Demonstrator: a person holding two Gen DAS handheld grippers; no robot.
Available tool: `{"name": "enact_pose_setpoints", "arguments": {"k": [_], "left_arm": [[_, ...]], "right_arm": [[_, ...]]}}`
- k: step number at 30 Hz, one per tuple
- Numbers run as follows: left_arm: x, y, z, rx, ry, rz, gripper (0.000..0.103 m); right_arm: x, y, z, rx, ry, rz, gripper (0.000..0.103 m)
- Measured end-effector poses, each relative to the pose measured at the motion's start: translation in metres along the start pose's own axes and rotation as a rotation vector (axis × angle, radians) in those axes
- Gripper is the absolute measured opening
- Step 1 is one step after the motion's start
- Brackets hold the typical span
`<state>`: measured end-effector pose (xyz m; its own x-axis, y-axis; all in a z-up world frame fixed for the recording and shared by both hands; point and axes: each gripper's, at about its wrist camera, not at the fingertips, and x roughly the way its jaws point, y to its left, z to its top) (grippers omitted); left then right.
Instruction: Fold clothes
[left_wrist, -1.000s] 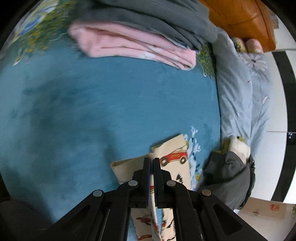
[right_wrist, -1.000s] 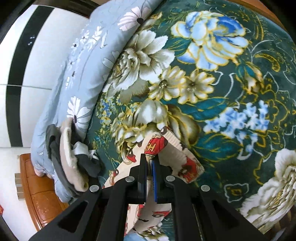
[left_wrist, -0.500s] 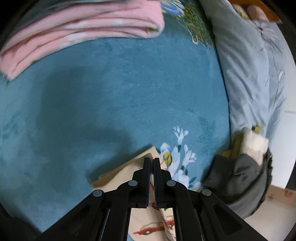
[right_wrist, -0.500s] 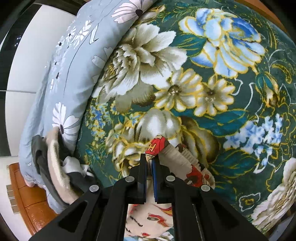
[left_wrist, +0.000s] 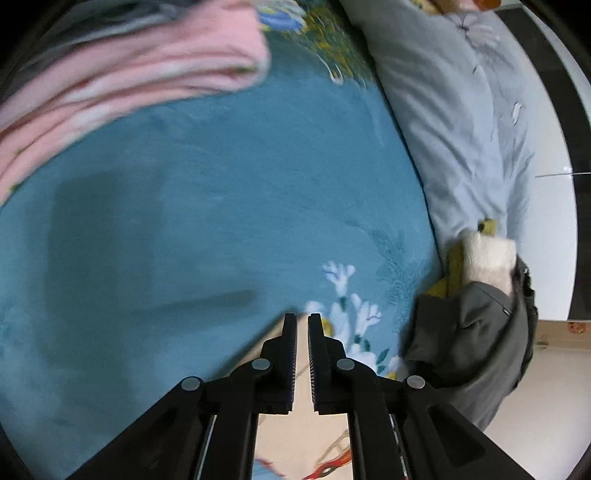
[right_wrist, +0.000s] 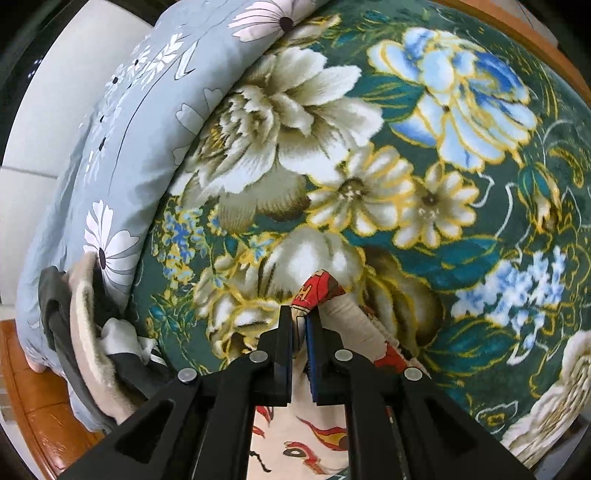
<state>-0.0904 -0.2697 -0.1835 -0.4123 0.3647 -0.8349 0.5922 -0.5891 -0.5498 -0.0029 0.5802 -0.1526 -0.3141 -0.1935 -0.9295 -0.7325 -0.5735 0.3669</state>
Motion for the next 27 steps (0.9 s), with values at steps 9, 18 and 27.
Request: {"name": "enact_pose_setpoints", "arguments": {"k": [9,18,27], "left_arm": [[0.012,0.055,-0.065,-0.063,0.068,-0.126,0.046],[0.023,0.042,-0.071,-0.092,-0.044,-0.130,0.016],[0.010,0.035,-0.066,-0.077,-0.058,-0.115,0.014]], "right_arm": [[-0.030,-0.020,-0.015,-0.068,-0.076,0.077,0.048],[-0.034,-0.103,-0.048,0.006,-0.041,0.092,0.048],[-0.001,-0.122,-0.082,0.031,0.018,0.215,0.056]]}}
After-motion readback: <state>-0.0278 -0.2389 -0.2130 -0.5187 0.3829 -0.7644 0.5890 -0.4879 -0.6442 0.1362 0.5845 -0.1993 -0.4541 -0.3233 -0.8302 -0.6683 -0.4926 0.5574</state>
